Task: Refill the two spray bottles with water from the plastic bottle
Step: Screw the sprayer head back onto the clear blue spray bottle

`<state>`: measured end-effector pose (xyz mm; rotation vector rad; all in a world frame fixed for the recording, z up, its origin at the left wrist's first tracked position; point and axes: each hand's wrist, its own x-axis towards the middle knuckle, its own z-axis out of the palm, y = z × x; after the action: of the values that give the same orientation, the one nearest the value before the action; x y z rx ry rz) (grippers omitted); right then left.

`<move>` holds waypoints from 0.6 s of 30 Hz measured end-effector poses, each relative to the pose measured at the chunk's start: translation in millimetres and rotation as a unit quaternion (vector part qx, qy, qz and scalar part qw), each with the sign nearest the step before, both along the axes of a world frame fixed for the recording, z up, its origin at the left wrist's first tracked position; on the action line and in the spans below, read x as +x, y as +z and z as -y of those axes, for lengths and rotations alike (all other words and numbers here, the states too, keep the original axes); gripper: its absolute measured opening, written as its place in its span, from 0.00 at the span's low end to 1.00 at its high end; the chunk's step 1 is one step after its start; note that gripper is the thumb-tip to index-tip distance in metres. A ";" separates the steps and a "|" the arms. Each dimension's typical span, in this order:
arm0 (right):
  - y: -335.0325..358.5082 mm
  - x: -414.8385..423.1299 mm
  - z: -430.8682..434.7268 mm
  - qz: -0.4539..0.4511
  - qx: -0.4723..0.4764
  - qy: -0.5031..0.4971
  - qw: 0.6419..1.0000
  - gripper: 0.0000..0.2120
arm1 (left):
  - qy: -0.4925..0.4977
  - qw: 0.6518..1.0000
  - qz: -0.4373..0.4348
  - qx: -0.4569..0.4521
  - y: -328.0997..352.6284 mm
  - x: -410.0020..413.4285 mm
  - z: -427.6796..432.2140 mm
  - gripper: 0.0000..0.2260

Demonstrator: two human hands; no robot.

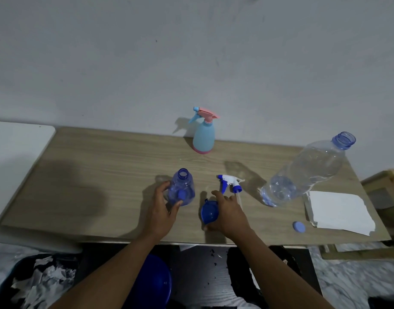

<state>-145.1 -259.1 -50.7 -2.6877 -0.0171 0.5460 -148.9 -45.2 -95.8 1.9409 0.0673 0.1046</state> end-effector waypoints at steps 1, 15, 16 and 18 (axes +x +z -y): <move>0.1 -1.6 0.3 0.001 0.003 0.001 1.000 0.52 | 0.000 1.000 -0.001 0.001 -0.3 -0.2 -0.2 0.29; -8.1 54.4 62.6 0.038 0.158 -0.267 0.950 0.26 | -0.008 1.000 -0.017 0.017 6.9 -2.2 0.9 0.29; -9.5 59.5 63.4 0.012 0.157 -0.250 0.955 0.28 | -0.010 1.000 -0.017 0.016 7.3 -2.4 1.5 0.28; -11.9 69.0 64.7 -0.007 0.142 -0.207 0.968 0.31 | -0.016 1.000 -0.017 0.012 7.7 -2.1 1.3 0.28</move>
<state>-76.1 -323.8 -62.5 -2.3141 0.4277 0.3950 -151.1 -46.5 -88.2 1.9677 0.0575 0.0522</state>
